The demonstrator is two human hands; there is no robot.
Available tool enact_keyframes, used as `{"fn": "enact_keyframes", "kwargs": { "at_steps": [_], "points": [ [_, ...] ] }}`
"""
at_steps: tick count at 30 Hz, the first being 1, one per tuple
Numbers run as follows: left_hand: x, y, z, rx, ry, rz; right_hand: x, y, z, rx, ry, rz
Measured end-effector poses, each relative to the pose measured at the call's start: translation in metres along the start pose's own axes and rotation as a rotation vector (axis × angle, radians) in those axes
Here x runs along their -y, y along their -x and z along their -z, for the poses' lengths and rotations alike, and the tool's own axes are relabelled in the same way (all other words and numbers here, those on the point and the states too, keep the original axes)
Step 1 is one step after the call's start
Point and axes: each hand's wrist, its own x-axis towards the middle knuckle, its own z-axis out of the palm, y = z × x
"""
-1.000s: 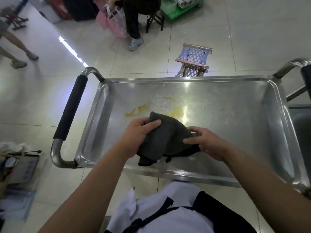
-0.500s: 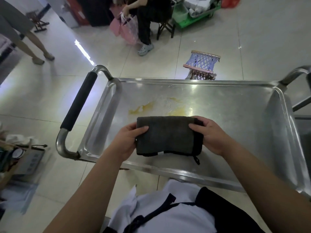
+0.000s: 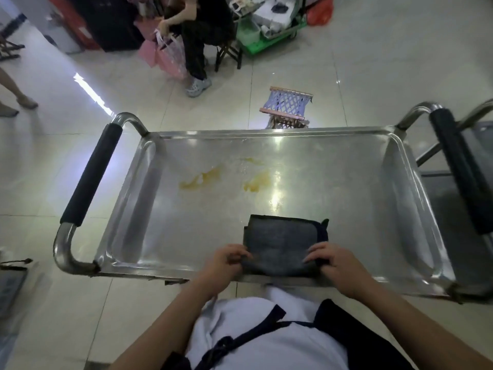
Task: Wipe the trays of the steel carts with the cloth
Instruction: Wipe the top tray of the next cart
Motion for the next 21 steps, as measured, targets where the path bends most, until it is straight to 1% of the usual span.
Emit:
{"fn": "enact_keyframes", "kwargs": {
  "at_steps": [1, 3, 5, 7, 9, 11, 13, 16, 21],
  "points": [
    [0.006, 0.001, -0.004, 0.029, 0.038, 0.018, -0.003, 0.010, -0.012, 0.049, 0.019, -0.027],
    [0.008, 0.003, -0.008, 0.025, 0.149, 0.058, -0.003, 0.027, -0.027, 0.045, -0.031, -0.089],
    [0.006, 0.004, -0.008, -0.020, 0.211, 0.112, 0.003, 0.035, -0.033, -0.059, -0.118, -0.168],
    [0.005, 0.002, -0.008, -0.055, 0.159, 0.145, 0.012, 0.034, -0.033, -0.200, -0.212, -0.267],
    [0.001, -0.003, -0.009, -0.075, 0.133, 0.168, 0.020, 0.023, -0.027, -0.313, -0.366, -0.442],
    [-0.002, -0.010, -0.011, -0.091, 0.114, 0.195, 0.024, 0.005, -0.017, -0.360, -0.496, -0.619],
    [-0.006, -0.018, -0.014, -0.107, 0.097, 0.239, 0.023, -0.011, -0.010, -0.352, -0.571, -0.741],
    [-0.012, -0.027, -0.018, -0.145, 0.041, 0.287, 0.020, -0.025, -0.008, -0.322, -0.602, -0.789],
    [-0.014, -0.026, -0.024, -0.137, -0.036, 0.277, 0.010, -0.028, -0.011, -0.386, -0.704, -0.854]
  ]
}}
